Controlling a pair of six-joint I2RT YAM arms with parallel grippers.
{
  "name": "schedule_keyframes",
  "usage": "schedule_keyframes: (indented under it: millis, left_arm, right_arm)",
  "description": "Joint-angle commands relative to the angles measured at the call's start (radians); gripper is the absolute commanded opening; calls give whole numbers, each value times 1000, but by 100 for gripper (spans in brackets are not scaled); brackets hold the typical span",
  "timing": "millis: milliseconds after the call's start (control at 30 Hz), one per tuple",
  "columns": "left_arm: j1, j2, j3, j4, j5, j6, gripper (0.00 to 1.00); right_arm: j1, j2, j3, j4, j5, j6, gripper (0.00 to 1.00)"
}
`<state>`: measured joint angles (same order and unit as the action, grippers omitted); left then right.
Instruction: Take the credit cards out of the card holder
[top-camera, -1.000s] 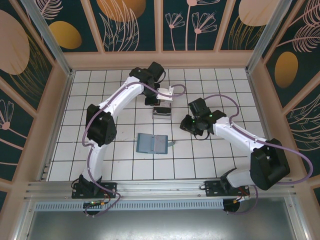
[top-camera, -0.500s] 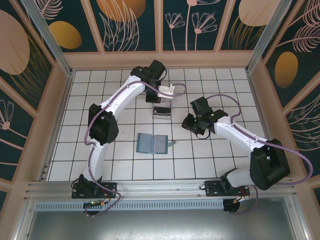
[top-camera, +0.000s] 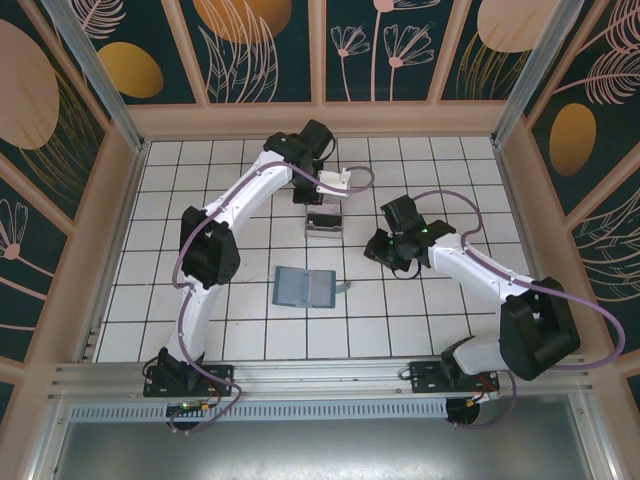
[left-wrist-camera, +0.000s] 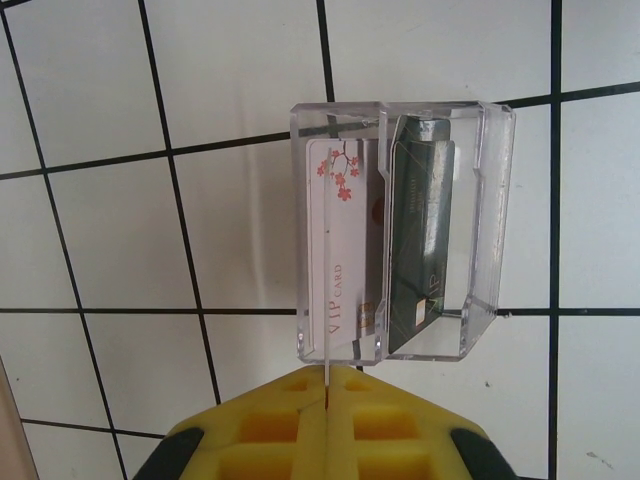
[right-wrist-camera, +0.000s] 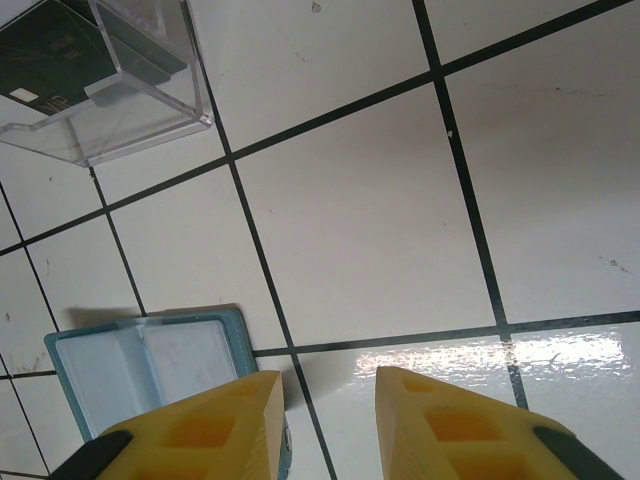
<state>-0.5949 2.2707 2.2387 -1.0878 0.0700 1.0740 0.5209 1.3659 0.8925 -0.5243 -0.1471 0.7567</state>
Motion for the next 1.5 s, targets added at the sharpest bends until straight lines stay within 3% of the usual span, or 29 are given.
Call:
schedule_keyframes:
  millis: [0, 900, 1233, 1467]
  left_arm:
    - [-3, 27, 29, -9, 25, 24, 1]
    - [-4, 98, 41, -4, 38, 25, 4]
    - [-4, 105, 45, 15, 0, 15, 23]
    - [-4, 95, 47, 41, -5, 7, 27]
  right_arm:
    - [-10, -12, -14, -9, 15, -17, 31]
    - [-16, 9, -12, -3, 4, -23, 31]
    - [-17, 12, -3, -6, 1, -27, 31]
    - [-18, 13, 0, -6, -3, -28, 31]
